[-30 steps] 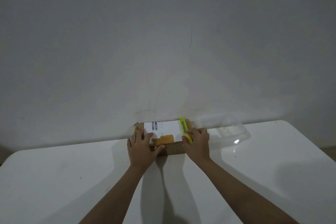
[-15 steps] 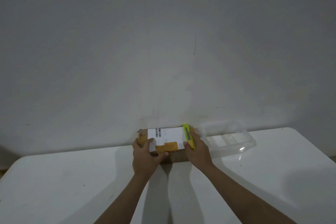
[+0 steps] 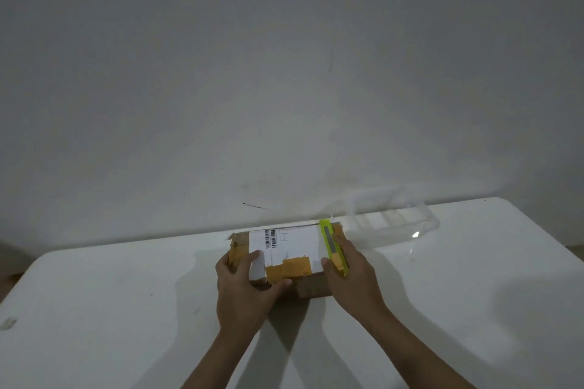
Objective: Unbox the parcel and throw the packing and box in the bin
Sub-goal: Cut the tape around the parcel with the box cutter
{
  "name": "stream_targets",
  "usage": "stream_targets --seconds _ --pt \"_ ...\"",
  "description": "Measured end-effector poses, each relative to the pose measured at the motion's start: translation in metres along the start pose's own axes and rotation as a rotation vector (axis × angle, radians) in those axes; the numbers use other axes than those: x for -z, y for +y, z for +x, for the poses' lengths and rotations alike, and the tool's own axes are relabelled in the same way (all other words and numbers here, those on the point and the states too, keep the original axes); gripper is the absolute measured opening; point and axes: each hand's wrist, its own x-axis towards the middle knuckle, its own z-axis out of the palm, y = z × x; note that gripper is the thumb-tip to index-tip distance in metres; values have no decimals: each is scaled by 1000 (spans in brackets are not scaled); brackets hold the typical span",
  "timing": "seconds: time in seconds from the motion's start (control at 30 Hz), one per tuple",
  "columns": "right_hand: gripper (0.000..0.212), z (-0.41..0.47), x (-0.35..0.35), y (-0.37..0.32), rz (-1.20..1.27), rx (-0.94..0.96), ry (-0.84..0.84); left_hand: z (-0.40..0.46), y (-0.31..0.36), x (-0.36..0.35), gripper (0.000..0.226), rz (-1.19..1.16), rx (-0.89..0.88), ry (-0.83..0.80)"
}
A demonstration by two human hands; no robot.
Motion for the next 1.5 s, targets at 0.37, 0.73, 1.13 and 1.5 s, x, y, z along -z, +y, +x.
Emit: stream_targets --seconds 0.37,0.73,1.13,1.5 --pt "50 -34 16 19 16 -64 -60 -37 -1 4 85 5 35 -74" --pt "37 -33 61 26 157 -171 126 -25 41 14 112 253 20 -251" --pt "18 -29 76 16 1161 -673 23 0 56 -55 79 444 -439 -502" --pt "30 -30 77 14 756 -569 -93 -3 51 -57 73 482 -500 -463"
